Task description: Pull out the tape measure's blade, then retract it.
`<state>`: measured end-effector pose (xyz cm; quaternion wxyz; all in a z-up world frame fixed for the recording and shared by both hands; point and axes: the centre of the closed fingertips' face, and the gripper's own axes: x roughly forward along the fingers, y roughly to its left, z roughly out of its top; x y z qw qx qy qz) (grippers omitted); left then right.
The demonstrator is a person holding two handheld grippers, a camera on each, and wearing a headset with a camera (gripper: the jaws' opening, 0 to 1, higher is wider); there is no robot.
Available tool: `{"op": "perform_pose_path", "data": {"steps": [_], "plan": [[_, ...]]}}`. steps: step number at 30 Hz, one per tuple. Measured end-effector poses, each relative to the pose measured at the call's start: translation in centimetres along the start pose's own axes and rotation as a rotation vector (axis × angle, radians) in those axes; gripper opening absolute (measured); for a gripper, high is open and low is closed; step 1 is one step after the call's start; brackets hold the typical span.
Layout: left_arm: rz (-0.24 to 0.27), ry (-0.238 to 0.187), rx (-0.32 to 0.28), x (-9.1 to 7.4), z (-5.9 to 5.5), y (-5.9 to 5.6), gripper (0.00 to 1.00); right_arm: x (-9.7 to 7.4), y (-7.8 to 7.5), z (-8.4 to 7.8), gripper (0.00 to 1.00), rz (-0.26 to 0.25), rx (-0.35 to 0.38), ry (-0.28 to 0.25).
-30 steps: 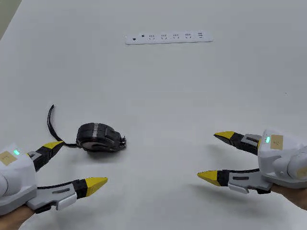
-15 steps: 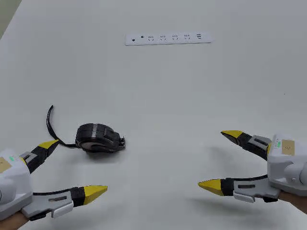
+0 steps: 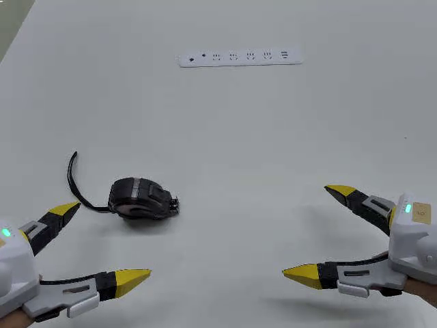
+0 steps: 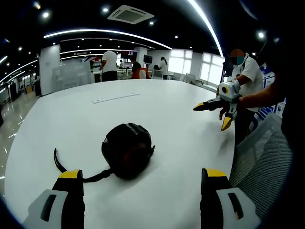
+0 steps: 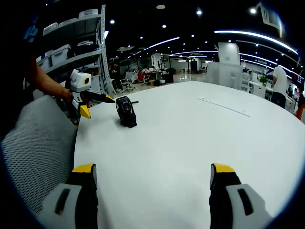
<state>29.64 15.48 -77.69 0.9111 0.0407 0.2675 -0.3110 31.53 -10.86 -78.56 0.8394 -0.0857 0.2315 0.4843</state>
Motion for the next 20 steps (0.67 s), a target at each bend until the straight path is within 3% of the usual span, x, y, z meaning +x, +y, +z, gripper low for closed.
{"op": "perform_pose_path", "data": {"steps": [20], "plan": [[-0.004,-0.016,-0.001,-0.21,0.87,0.28,1.00,0.02,-0.20,-0.11,1.00,-0.001,-0.012,0.013]]}}
